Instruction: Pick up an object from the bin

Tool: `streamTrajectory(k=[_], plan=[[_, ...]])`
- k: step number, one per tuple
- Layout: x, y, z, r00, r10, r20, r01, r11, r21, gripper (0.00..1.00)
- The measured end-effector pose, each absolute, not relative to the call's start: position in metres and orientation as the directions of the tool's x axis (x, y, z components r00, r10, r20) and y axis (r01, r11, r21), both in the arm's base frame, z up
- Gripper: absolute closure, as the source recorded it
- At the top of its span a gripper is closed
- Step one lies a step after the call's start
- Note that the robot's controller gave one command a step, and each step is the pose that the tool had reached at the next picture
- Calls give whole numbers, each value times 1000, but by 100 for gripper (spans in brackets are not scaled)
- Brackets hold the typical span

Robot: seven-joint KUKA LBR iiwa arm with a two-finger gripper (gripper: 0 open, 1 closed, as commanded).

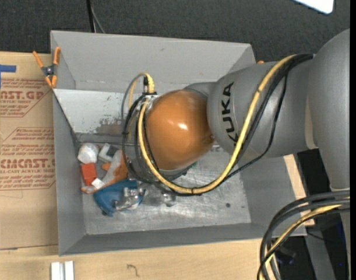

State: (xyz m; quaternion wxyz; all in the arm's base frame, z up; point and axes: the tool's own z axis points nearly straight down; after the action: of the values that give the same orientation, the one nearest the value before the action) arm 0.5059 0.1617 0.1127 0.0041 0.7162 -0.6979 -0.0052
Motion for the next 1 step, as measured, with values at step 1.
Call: streamTrajectory(k=[1], plan=[[521, 167, 144, 65, -998, -4, -998, -65, -7, 0]])
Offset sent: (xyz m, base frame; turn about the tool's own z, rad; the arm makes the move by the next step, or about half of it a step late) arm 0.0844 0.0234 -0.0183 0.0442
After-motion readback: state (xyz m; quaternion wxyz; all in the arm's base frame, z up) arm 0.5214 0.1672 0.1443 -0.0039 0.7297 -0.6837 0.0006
